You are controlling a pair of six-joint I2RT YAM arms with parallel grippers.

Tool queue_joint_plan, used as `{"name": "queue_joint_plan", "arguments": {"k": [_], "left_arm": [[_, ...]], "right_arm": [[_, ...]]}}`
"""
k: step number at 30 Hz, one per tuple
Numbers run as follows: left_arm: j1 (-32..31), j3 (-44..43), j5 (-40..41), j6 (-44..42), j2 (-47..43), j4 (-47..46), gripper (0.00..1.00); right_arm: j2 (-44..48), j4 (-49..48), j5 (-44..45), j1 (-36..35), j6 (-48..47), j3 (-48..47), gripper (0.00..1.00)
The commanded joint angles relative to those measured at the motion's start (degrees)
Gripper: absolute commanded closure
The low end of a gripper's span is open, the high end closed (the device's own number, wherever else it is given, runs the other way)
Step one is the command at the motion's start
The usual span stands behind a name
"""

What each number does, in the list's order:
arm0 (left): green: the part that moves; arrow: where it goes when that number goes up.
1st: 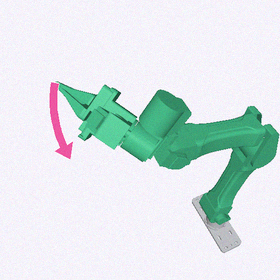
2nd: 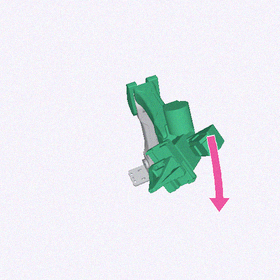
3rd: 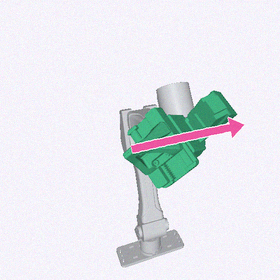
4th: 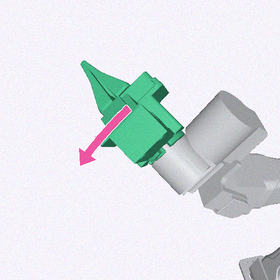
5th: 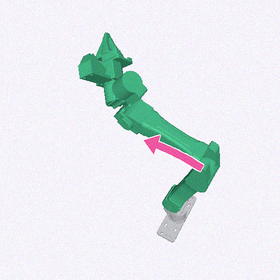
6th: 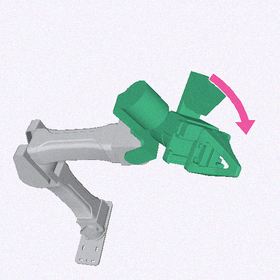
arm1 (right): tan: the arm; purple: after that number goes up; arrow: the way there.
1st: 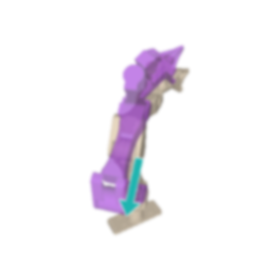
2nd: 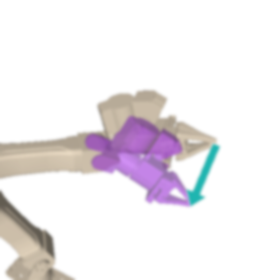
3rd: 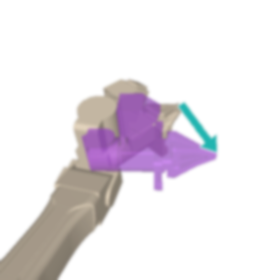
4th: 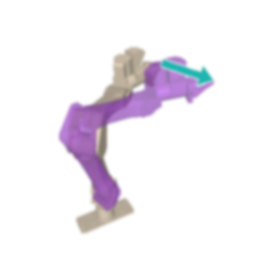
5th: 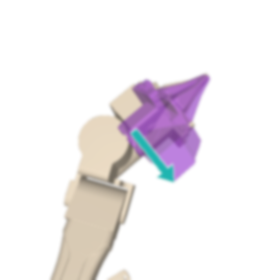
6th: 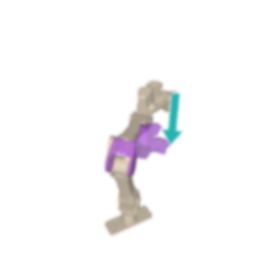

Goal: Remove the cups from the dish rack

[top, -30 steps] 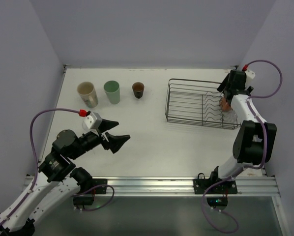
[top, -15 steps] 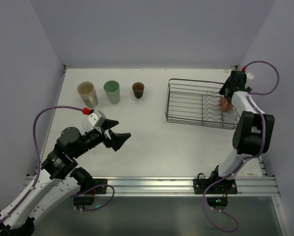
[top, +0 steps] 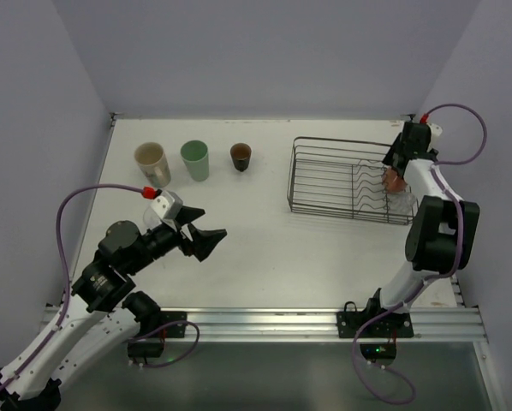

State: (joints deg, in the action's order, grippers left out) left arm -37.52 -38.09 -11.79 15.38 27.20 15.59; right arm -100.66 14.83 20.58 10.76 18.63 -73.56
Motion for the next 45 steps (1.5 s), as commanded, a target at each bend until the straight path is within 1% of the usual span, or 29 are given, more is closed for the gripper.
{"name": "queue_joint_plan", "arguments": {"k": [1,8,11,15,19,20,22,23,25,26,27,28,29,30,31,32,33,35,36,38,39,42,45], "left_arm": [[0.4,-0.4,0.6,-1.2,-0.1,-0.2,0.08],[0.5,-0.4,0.5,-1.1,0.0,-0.4,0.08],[0.6,-0.4,0.4,-1.0,0.4,-0.4,0.08],[0.6,-0.4,-0.3,-0.8,1.4,-0.8,0.08],[0.9,-0.8,-2.3,0.6,4.4,-2.5,0.08],[0.9,-1.0,-2.8,2.4,5.1,-3.1,0.09],[1.0,-2.1,-5.0,6.0,7.9,-5.7,0.09],[1.0,-2.4,-5.8,7.6,8.7,-7.1,0.09],[0.9,-2.9,-8.2,11.1,12.2,-12.8,0.11],[0.9,-3.0,-9.0,15.3,13.5,-15.4,0.11],[0.9,-2.9,-10.4,17.6,15.1,-22.1,0.11],[0.8,-2.6,-11.1,22.2,18.3,-25.4,0.12],[0.7,-1.7,-11.7,24.2,20.2,-29.1,0.12],[0.3,-1.4,-12.3,26.4,22.4,-36.0,0.13],[-0.1,-1.3,-12.6,28.1,27.3,-39.0,0.12],[-0.3,-2.1,-13.0,31.2,29.9,-41.8,0.13],[-1.0,-2.9,-13.8,32.7,35.3,-45.7,0.13],[-2.1,-5.1,-14.4,35.6,40.7,-49.0,0.12],[-3.3,-7.8,-14.7,36.1,45.4,-51.3,0.13],[-5.4,-10.8,-14.8,36.8,49.9,-53.2,0.13],[-6.0,-14.1,-14.8,37.0,54.0,-53.5,0.13],[-7.0,-18.5,-13.9,37.1,60.4,-53.9,0.13],[-7.0,-21.8,-12.9,37.5,64.2,-55.5,0.14]], "right_arm": [[8.2,-5.8,0.7,0.0,-1.5,-0.7,0.55],[15.5,-7.3,-0.1,0.0,-1.2,0.3,0.57],[18.6,-6.8,-1.4,0.0,1.0,0.8,0.59],[23.9,-7.4,-4.9,0.0,4.4,4.6,0.60],[29.8,-10.0,-12.7,0.0,9.8,9.9,0.61],[31.0,-10.9,-16.9,0.0,12.8,11.1,0.61],[34.2,-14.0,-20.7,0.0,15.6,15.1,0.61],[35.0,-14.5,-25.6,0.0,18.4,16.2,0.61],[36.8,-18.7,-29.8,0.0,21.2,19.9,0.61],[37.3,-20.0,-31.7,0.0,24.0,21.2,0.61],[37.8,-22.2,-35.2,0.0,25.6,23.8,0.61],[38.9,-23.8,-37.2,0.0,27.3,25.4,0.62],[39.4,-26.0,-39.1,0.0,31.0,27.0,0.62],[39.8,-29.4,-42.3,0.0,32.8,30.1,0.62],[40.5,-31.5,-44.0,0.0,34.6,31.8,0.62],[40.9,-33.8,-45.5,-0.1,37.6,33.3,0.62],[41.2,-36.0,-47.8,-0.1,38.8,35.5,0.62],[41.9,-39.3,-50.2,-0.5,42.3,37.8,0.62],[42.3,-41.9,-51.1,-0.7,43.4,39.9,0.62],[43.1,-46.4,-52.7,-1.1,46.3,42.9,0.62],[43.2,-47.2,-53.4,-1.1,47.0,43.3,0.62],[42.8,-50.9,-55.6,-1.4,49.2,44.7,0.62],[42.0,-53.6,-58.5,-1.4,51.1,45.2,0.62]]}}
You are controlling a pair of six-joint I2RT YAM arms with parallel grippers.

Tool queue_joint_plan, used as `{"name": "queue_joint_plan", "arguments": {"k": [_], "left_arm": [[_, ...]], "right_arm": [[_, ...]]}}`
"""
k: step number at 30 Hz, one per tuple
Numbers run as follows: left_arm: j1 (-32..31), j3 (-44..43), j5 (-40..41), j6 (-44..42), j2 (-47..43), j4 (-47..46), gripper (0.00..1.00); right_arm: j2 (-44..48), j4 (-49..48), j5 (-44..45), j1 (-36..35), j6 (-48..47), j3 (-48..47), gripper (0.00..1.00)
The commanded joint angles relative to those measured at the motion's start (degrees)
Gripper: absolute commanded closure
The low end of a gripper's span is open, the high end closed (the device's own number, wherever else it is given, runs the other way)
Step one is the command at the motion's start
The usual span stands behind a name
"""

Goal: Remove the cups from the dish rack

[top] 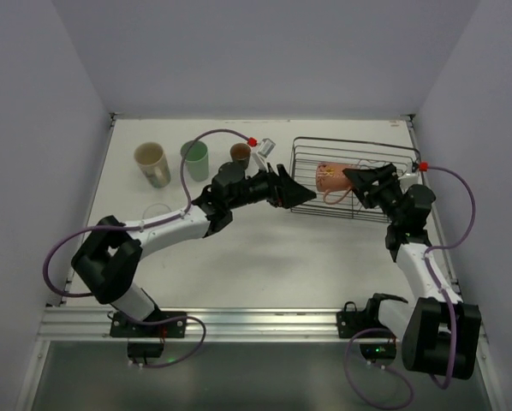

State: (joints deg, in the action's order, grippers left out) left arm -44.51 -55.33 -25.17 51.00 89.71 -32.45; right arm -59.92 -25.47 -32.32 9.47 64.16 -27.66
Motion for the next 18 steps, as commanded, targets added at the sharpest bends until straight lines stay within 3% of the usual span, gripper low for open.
{"name": "queue_joint_plan", "arguments": {"k": [1,12,18], "left_arm": [[0.0,-6.1,0.6,1.6,2.4,-7.6,0.14],[-0.1,-13.3,4.5,-2.7,8.6,-3.4,0.16],[0.0,-14.5,3.2,-2.5,10.3,-4.7,0.24]], "right_arm": [[1.0,-14.4,-6.2,-0.2,6.8,-0.4,0.62],[1.9,-17.1,-9.4,-0.2,8.1,1.1,0.63],[2.2,-17.1,-10.0,-0.2,8.3,1.3,0.63]]}}
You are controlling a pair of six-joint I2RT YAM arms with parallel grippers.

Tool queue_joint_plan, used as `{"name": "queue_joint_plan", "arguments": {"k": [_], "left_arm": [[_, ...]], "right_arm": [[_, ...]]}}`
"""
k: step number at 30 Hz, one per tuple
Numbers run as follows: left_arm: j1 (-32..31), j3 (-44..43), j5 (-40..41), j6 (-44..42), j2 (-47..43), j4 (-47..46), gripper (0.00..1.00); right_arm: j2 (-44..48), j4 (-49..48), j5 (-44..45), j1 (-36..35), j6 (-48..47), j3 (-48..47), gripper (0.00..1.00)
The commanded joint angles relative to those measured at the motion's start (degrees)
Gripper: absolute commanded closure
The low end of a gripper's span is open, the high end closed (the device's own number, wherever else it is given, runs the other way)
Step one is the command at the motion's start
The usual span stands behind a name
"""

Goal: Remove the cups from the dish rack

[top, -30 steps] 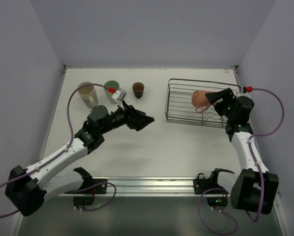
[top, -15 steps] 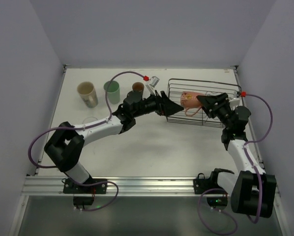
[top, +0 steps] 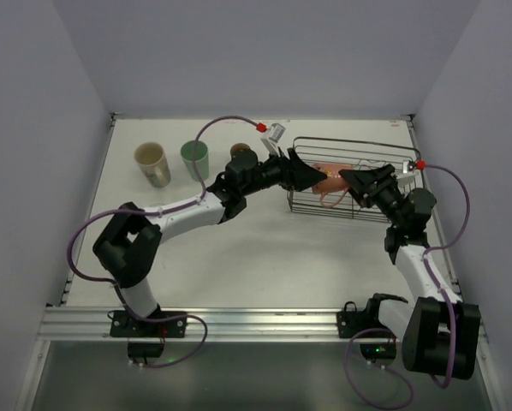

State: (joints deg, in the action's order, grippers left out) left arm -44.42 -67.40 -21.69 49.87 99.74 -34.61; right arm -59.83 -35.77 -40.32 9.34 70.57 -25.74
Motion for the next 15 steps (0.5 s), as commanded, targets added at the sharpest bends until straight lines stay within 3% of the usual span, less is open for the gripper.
{"name": "queue_joint_plan", "arguments": {"k": [1,5,8,13,15], "left_arm": [[-0.1,-2.5,-0.9,-0.9,0.5,-3.9,0.25],[-0.1,-1.7,-4.6,2.4,1.9,-9.1,0.35],[-0.1,0.2,-4.9,4.6,1.2,-12.9,0.56],[-0.1,1.7,-3.6,3.7,-1.3,-13.1,0.95],[-0.1,3.0,-2.0,2.4,-3.6,-11.8,1.00]], "right_arm": [[1.8,-7.5,-2.1,-0.2,2.4,-0.5,0.63],[-0.2,-12.2,-3.9,-0.6,5.0,0.3,0.63],[-1.5,-16.3,-4.7,-0.7,7.5,1.2,0.63],[-2.3,-15.0,-4.5,-1.6,6.4,1.3,0.63],[-2.1,-14.5,-4.3,-2.1,5.8,1.2,0.59]]}}
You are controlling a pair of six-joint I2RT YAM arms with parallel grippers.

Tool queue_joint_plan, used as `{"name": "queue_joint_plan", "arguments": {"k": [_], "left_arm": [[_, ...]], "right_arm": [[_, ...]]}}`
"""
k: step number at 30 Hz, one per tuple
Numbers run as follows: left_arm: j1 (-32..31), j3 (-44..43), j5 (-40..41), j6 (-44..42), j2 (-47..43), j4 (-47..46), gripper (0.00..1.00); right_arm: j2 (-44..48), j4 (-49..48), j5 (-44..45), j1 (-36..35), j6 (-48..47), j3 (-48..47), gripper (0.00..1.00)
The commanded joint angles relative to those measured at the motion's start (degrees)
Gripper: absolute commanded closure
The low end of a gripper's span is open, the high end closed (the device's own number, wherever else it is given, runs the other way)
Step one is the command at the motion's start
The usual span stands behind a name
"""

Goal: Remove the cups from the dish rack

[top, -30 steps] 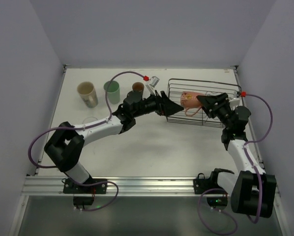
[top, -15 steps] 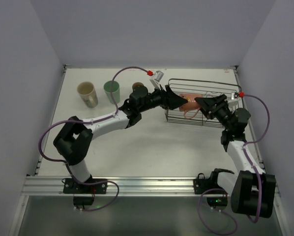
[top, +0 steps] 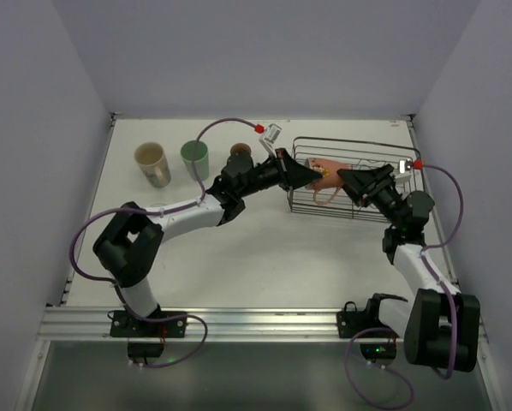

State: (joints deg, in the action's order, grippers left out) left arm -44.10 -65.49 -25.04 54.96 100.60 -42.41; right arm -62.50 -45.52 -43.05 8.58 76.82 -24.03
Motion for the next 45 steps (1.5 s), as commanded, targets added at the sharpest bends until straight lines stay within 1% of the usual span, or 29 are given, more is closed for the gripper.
{"name": "queue_joint_plan", "arguments": {"k": [1,2,3,5,6,7,9,10,12,14,15,16,18,19,20,21,22,23,24,25,28,29,30,31,33,34,42,45], "left_arm": [[-0.6,1.5,1.8,-3.4,-5.4,-2.9,1.00],[-0.5,2.6,3.1,-4.1,-7.4,-2.3,1.00],[-0.5,3.2,3.8,-5.5,-8.6,-1.7,1.00],[-0.5,4.4,6.0,-7.5,-12.4,1.5,1.00],[-0.5,4.6,7.0,-9.6,-13.6,3.2,1.00],[-0.4,4.6,8.5,-10.7,-15.7,6.3,1.00],[-0.4,4.6,9.8,-13.5,-17.6,9.0,1.00],[-0.3,4.6,11.1,-14.2,-19.4,11.9,1.00],[0.0,5.1,12.1,-16.2,-21.0,13.9,1.00],[0.6,5.2,14.3,-17.6,-23.8,19.0,1.00],[0.8,5.4,15.2,-19.6,-24.7,21.1,1.00],[0.9,5.1,17.7,-21.0,-26.7,27.1,1.00],[1.2,4.7,21.2,-25.0,-28.9,34.6,1.00],[1.5,4.6,22.9,-26.2,-31.0,42.2,1.00],[1.6,4.5,26.8,-28.4,-32.1,46.9,1.00],[2.0,4.5,28.4,-29.3,-32.9,51.1,1.00],[2.0,4.7,32.3,-30.3,-34.9,58.4,1.00],[1.9,5.1,34.1,-31.8,-36.0,61.2,1.00],[2.0,5.5,36.4,-32.4,-37.0,66.3,1.00],[2.0,6.0,41.2,-32.6,-38.5,68.8,1.00],[2.8,7.1,47.8,-33.5,-38.4,75.3,1.00],[3.4,7.8,47.8,-33.9,-37.7,75.9,1.00],[5.7,8.2,46.6,-34.2,-36.2,75.7,1.00],[7.3,8.5,42.5,-34.5,-35.3,75.3,1.00],[11.6,10.3,38.1,-34.7,-32.8,72.0,1.00],[12.4,10.6,36.7,-34.8,-31.9,71.2,1.00],[13.4,6.0,39.0,-37.6,-18.6,72.6,1.00],[13.5,5.3,38.3,-37.8,-17.1,71.5,1.00]], "right_arm": [[0.6,-3.5,-1.6,-1.5,-1.0,-0.7,0.55],[0.8,-2.7,-1.6,-2.0,-1.6,-0.9,0.50],[1.1,-1.8,-1.7,-2.2,-2.6,-1.1,0.38],[1.6,0.0,-1.5,-2.6,-3.4,-1.3,0.27],[1.9,0.4,-1.4,-2.7,-4.2,-1.3,0.18],[2.6,1.2,-1.3,-2.6,-4.6,-1.4,0.13],[3.4,2.2,-1.3,-2.8,-5.4,-1.5,0.06],[4.2,3.1,-1.2,-2.7,-5.8,-1.7,0.01],[4.8,3.6,-1.4,-2.9,-6.2,-1.9,0.01],[5.9,4.4,-1.6,-2.8,-6.8,-1.9,0.01],[6.4,5.1,-1.6,-2.9,-7.8,-2.0,0.01],[6.9,7.2,-1.5,-2.8,-8.6,-2.2,0.01],[8.5,10.5,-1.0,-2.8,-12.5,-2.9,0.01],[9.1,14.4,-0.7,-2.8,-13.9,-3.6,0.01],[9.8,16.0,0.1,-2.8,-15.4,-3.8,0.01],[11.0,17.4,0.5,-2.9,-17.6,-3.9,0.01],[11.5,19.2,1.0,-2.9,-18.5,-4.0,0.01],[12.7,20.2,2.2,-2.9,-19.5,-4.0,0.01],[13.2,22.1,2.8,-3.0,-21.2,-4.0,0.01],[13.6,22.9,3.3,-3.0,-21.9,-4.0,0.01],[14.8,25.2,5.0,-3.3,-24.0,-4.3,0.01],[14.9,25.6,5.3,-3.5,-24.7,-4.4,0.01],[15.0,26.5,5.5,-3.4,-25.1,-4.9,0.01],[15.0,26.9,5.5,-3.5,-25.5,-5.1,0.01],[15.0,27.2,5.2,-3.7,-25.9,-5.3,0.01],[15.0,27.3,4.9,-3.7,-26.0,-5.3,0.01],[15.7,30.4,5.7,-4.6,-28.5,-6.1,0.01],[16.0,31.4,6.3,-5.2,-29.4,-6.5,0.01]]}}
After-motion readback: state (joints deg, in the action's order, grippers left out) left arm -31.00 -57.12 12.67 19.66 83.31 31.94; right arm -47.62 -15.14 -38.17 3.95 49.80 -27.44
